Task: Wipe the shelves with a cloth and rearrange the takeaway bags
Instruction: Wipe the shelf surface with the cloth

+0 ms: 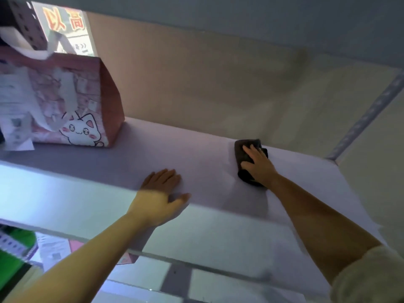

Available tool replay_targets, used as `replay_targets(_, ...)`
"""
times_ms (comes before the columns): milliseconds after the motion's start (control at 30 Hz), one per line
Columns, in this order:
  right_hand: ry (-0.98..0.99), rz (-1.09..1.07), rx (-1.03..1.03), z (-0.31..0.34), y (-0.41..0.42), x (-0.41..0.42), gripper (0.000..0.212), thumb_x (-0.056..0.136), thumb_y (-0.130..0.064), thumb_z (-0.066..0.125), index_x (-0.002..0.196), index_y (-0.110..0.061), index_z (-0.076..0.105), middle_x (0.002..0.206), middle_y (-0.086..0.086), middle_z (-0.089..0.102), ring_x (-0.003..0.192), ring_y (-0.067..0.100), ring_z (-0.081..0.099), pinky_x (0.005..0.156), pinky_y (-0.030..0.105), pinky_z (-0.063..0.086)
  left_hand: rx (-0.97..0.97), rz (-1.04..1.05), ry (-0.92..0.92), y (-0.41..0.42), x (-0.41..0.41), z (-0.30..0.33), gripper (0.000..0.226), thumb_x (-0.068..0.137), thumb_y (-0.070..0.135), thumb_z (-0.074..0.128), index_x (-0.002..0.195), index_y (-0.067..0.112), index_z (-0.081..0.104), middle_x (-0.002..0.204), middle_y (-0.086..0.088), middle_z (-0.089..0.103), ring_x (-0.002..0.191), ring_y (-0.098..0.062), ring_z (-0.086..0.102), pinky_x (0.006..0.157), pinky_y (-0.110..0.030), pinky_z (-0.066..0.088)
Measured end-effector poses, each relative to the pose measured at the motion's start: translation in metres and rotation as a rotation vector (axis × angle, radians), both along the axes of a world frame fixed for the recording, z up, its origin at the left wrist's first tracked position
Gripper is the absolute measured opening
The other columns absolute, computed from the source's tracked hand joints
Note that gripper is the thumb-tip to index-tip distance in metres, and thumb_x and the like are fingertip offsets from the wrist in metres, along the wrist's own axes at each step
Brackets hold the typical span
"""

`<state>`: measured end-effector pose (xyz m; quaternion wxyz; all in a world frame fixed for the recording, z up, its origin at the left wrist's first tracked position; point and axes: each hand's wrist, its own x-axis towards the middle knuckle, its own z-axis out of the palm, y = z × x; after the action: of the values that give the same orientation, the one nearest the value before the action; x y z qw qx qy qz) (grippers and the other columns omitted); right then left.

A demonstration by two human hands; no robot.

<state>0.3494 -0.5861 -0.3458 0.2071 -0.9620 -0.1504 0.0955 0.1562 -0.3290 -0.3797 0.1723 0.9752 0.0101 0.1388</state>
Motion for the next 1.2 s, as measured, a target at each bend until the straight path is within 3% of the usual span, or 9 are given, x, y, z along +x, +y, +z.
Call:
replay_targets(200,0.126,0.084,0.134,0.02,0.013,0.041,0.084,0.06,-0.033,0.045,0.143,-0.033,0.038,0.159,-0.006,0.017,0.146,0.02,0.012,0.117,0.044,0.017,0.035,0.004,-0.051,-0.002,0.0,0.001,0.06,0.079,0.058,0.049,0.113,0.013,0.068,0.125,-0.008,0.064,0.116,-0.028,0.059,0.102,-0.044,0.042)
replay_targets(367,0.173,0.178,0.244,0.018,0.017,0.044,0.064,0.076,-0.007,0.049,0.136,-0.033,0.049,0.156,-0.008,0.024,0.146,0.017,0.013,0.117,0.037,0.017,0.017,0.008,-0.056,-0.001,0.002,-0.002,0.057,0.079,0.056,0.051,0.112,0.013,0.068,0.124,-0.007,0.064,0.117,-0.028,0.059,0.101,-0.044,0.044)
replay_targets(500,0.244,0.234,0.347,0.017,0.008,0.019,0.062,0.073,0.011,0.045,0.118,-0.029,0.062,0.145,-0.014,0.039,0.145,0.01,0.016,0.119,0.034,0.01,0.031,0.013,-0.03,0.001,0.003,-0.004,0.063,0.08,0.061,0.048,0.116,0.014,0.067,0.127,-0.007,0.063,0.119,-0.028,0.057,0.104,-0.043,0.041)
replay_targets(600,0.299,0.203,0.407,0.022,0.001,-0.01,0.06,0.072,0.018,0.042,0.108,-0.022,0.068,0.132,-0.019,0.046,0.142,0.007,0.024,0.119,0.033,0.015,0.032,0.007,-0.047,0.001,0.003,-0.003,0.062,0.079,0.06,0.048,0.112,0.012,0.069,0.123,-0.009,0.065,0.115,-0.03,0.06,0.101,-0.045,0.044)
replay_targets(700,0.333,0.177,0.464,0.024,-0.007,-0.043,0.059,0.071,0.019,0.041,0.102,-0.021,0.071,0.129,-0.017,0.051,0.139,0.004,0.026,0.112,0.018,0.019,0.015,-0.004,-0.076,0.0,0.004,0.0,0.06,0.079,0.059,0.048,0.108,0.01,0.07,0.117,-0.01,0.067,0.109,-0.032,0.063,0.096,-0.047,0.047)
replay_targets(800,0.33,0.12,0.522,0.022,-0.012,-0.08,0.057,0.071,0.021,0.041,0.102,-0.017,0.071,0.128,-0.015,0.052,0.137,0.002,0.027,0.097,0.002,0.021,0.003,-0.02,-0.059,0.0,0.003,0.004,0.07,0.079,0.06,0.04,0.119,0.008,0.064,0.12,-0.011,0.066,0.112,-0.033,0.06,0.099,-0.044,0.044)
replay_targets(933,0.271,0.064,0.574,0.016,-0.017,-0.128,0.055,0.077,0.014,0.045,0.105,-0.027,0.07,0.135,-0.02,0.047,0.14,0.001,0.022,0.111,0.022,0.016,0.031,-0.03,0.057,0.003,0.003,0.006,0.09,0.073,0.069,0.016,0.139,0.016,0.046,0.141,-0.005,0.051,0.132,-0.026,0.042,0.112,-0.038,0.023)
replay_targets(1100,0.284,-0.051,0.515,0.015,-0.001,-0.181,0.049,0.089,-0.005,0.042,0.132,-0.028,0.052,0.154,-0.01,0.025,0.144,0.01,0.014,0.116,0.033,0.01,0.137,-0.08,0.121,0.017,-0.004,0.016,0.1,0.064,0.074,0.0,0.142,0.026,0.039,0.148,0.005,0.041,0.139,-0.015,0.031,0.117,-0.045,0.0)
replay_targets(1200,0.383,-0.208,0.842,0.02,-0.001,-0.209,0.038,0.098,-0.013,0.037,0.126,-0.025,0.06,0.149,-0.014,0.034,0.132,0.011,0.036,0.109,0.031,0.03,0.206,-0.134,0.128,0.041,-0.013,0.021,0.103,0.063,0.08,-0.002,0.143,0.028,0.036,0.149,0.008,0.039,0.139,-0.013,0.029,0.117,-0.045,-0.005)
